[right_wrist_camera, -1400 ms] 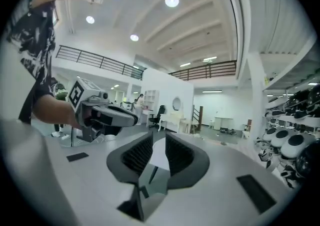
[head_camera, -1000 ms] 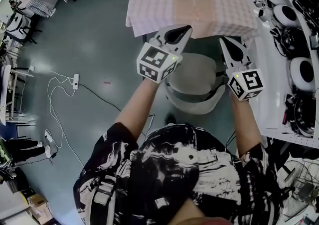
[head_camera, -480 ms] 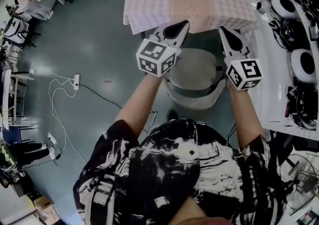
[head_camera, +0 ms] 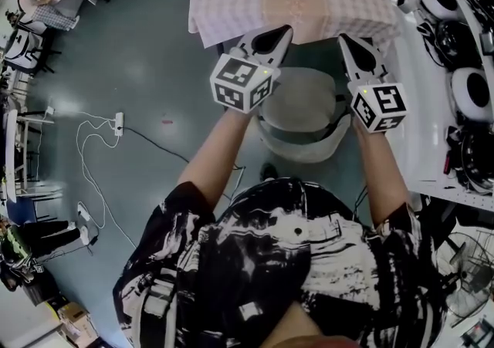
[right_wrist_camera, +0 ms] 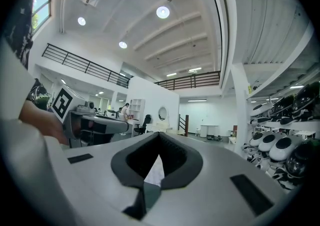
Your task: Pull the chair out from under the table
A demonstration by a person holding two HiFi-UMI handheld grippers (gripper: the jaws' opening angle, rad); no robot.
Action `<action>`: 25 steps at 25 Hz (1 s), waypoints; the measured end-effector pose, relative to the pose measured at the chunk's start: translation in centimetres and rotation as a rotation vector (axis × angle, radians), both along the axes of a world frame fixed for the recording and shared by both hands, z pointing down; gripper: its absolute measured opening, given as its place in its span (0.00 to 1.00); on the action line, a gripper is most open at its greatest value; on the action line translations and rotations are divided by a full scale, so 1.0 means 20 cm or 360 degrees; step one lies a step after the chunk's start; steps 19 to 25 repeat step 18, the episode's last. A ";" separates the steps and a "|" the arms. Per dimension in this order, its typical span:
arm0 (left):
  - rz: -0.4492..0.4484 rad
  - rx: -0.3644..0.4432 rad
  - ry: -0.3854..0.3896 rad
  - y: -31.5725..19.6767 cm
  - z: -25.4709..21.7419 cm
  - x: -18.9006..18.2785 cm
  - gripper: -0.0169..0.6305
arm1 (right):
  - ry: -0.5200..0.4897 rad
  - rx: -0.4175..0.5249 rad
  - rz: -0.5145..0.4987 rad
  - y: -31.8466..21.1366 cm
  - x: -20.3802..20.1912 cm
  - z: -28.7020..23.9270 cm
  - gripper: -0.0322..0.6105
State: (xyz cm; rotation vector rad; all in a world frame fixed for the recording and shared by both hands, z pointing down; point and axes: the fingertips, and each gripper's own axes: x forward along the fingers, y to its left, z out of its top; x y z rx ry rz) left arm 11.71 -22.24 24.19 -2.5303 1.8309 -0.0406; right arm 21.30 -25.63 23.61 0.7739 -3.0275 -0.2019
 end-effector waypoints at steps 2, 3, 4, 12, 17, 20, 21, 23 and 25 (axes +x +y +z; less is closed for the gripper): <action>0.0000 0.0001 -0.0001 0.00 0.00 0.01 0.03 | -0.0002 -0.0002 0.0002 0.00 0.01 0.00 0.05; 0.0002 0.0002 -0.0001 0.00 0.00 0.01 0.03 | -0.0003 -0.0002 0.0002 0.00 0.01 0.00 0.05; 0.0004 0.0004 -0.0001 0.00 0.00 0.01 0.03 | -0.0003 -0.0001 0.0002 0.00 0.01 0.00 0.05; 0.0005 0.0012 -0.0004 0.02 -0.01 0.02 0.03 | -0.0002 0.0003 0.0001 0.03 0.01 0.00 0.05; 0.0006 0.0009 -0.0003 0.04 -0.01 0.03 0.03 | -0.0006 0.0009 0.0001 0.05 0.02 -0.01 0.05; 0.0006 0.0008 -0.0003 0.05 -0.01 0.03 0.03 | -0.0006 0.0011 0.0001 0.05 0.02 -0.01 0.05; 0.0006 0.0008 -0.0003 0.05 -0.01 0.03 0.03 | -0.0006 0.0011 0.0001 0.05 0.02 -0.01 0.05; 0.0006 0.0008 -0.0003 0.05 -0.01 0.03 0.03 | -0.0006 0.0011 0.0001 0.05 0.02 -0.01 0.05; 0.0006 0.0008 -0.0003 0.05 -0.01 0.03 0.03 | -0.0006 0.0011 0.0001 0.05 0.02 -0.01 0.05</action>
